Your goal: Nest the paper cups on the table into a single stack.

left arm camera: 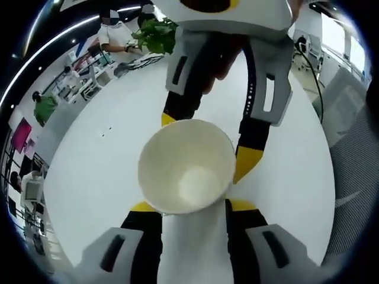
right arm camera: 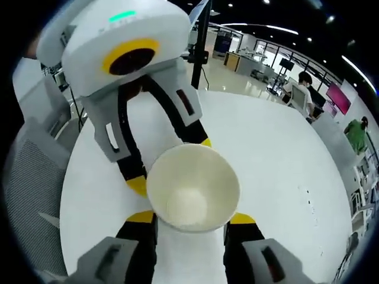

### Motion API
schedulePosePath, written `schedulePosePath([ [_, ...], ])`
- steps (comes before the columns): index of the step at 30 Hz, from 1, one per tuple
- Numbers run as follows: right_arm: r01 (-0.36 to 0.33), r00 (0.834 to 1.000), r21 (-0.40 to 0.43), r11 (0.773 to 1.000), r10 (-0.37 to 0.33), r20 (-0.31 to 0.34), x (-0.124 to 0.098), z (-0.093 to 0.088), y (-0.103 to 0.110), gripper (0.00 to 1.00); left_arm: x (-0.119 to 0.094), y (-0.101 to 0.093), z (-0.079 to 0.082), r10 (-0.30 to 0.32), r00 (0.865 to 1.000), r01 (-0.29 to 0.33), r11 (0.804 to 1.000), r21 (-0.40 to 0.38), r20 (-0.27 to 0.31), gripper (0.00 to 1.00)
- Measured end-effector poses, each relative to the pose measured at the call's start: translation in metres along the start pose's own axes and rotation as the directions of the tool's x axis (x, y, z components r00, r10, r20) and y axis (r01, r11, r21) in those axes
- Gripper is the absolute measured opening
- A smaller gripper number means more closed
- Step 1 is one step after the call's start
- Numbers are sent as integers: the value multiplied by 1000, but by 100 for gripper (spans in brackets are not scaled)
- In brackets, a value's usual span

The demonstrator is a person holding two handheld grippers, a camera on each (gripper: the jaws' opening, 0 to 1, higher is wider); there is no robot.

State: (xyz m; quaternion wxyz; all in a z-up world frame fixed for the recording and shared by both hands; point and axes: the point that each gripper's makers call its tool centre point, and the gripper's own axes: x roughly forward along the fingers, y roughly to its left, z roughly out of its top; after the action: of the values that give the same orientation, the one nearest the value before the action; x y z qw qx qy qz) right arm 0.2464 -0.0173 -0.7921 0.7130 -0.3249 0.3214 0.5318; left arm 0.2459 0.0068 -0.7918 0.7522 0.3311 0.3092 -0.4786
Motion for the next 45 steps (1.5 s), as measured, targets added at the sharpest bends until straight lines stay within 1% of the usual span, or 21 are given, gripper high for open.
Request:
schedulePosePath([
  [2, 7, 1000, 3, 1000, -7, 3, -1, 3, -1, 47, 0, 2, -3, 4, 1000, -4, 1000, -5, -4, 44],
  [5, 14, 1000, 9, 1000, -14, -1, -1, 1, -2, 49, -3, 6, -6, 10, 1000, -10, 1000, -13, -3, 45],
  [7, 18, 1000, 16, 1000, -18, -5, -2, -1, -1, 53, -8, 5, -6, 15, 1000, -15, 1000, -17, -7, 47],
  [9, 31, 1000, 21, 999, -31, -7, -4, -2, -3, 57, -6, 9, -11, 20, 1000, -20, 999, -27, -6, 47],
  [12, 45, 999, 42, 998, -45, -6, -7, -5, -7, 60, -15, 10, -11, 32, 999, -32, 998, -56, 6, 49],
  [16, 63, 998, 59, 996, -63, -8, -16, -9, -6, 60, -19, 12, -15, 45, 999, -42, 995, -93, 24, 51],
  [19, 79, 997, 99, 992, -80, 5, -24, -12, -6, 61, -22, 11, -19, 59, 998, -54, 991, -125, 36, 53],
  [22, 90, 996, 126, 988, -93, 13, -27, -14, -8, 62, -30, 9, -20, 75, 996, -68, 986, -150, 46, 56],
  [24, 99, 995, 140, 985, -102, 15, -33, -19, -5, 63, -36, 9, -22, 88, 995, -77, 982, -173, 56, 57],
  [27, 106, 994, 164, 981, -111, 21, -36, -24, -3, 64, -41, 8, -26, 104, 993, -89, 976, -196, 64, 60],
  [28, 111, 993, 169, 979, -116, 22, -38, -26, -3, 64, -47, 5, -25, 108, 992, -92, 975, -202, 68, 60],
  [30, 119, 991, 194, 974, -127, 33, -42, -28, -3, 65, -55, 2, -25, 123, 989, -102, 968, -231, 79, 60],
  [33, 126, 989, 231, 965, -140, 47, -48, -32, 0, 66, -59, -1, -28, 140, 986, -111, 959, -261, 93, 60],
  [35, 131, 987, 263, 956, -151, 57, -52, -36, 2, 67, -60, -2, -35, 148, 984, -116, 952, -282, 96, 61],
  [37, 134, 986, 275, 952, -157, 62, -55, -38, 4, 67, -65, -6, -35, 154, 983, -119, 948, -295, 99, 61],
  [39, 140, 984, 291, 946, -166, 69, -60, -40, 8, 68, -65, -7, -41, 167, 980, -124, 938, -323, 109, 62],
  [40, 142, 983, 298, 944, -170, 73, -62, -41, 8, 68, -66, -8, -41, 169, 979, -125, 937, -328, 110, 62],
  [41, 145, 981, 307, 941, -177, 80, -64, -41, 10, 68, -69, -11, -42, 175, 978, -126, 931, -342, 116, 62],
  [43, 152, 978, 328, 932, -190, 87, -68, -45, 14, 68, -70, -12, -47, 186, 975, -130, 922, -363, 122, 63],
  [45, 154, 975, 347, 925, -199, 98, -73, -47, 17, 68, -79, -21, -43, 197, 972, -134, 913, -385, 129, 63],
])
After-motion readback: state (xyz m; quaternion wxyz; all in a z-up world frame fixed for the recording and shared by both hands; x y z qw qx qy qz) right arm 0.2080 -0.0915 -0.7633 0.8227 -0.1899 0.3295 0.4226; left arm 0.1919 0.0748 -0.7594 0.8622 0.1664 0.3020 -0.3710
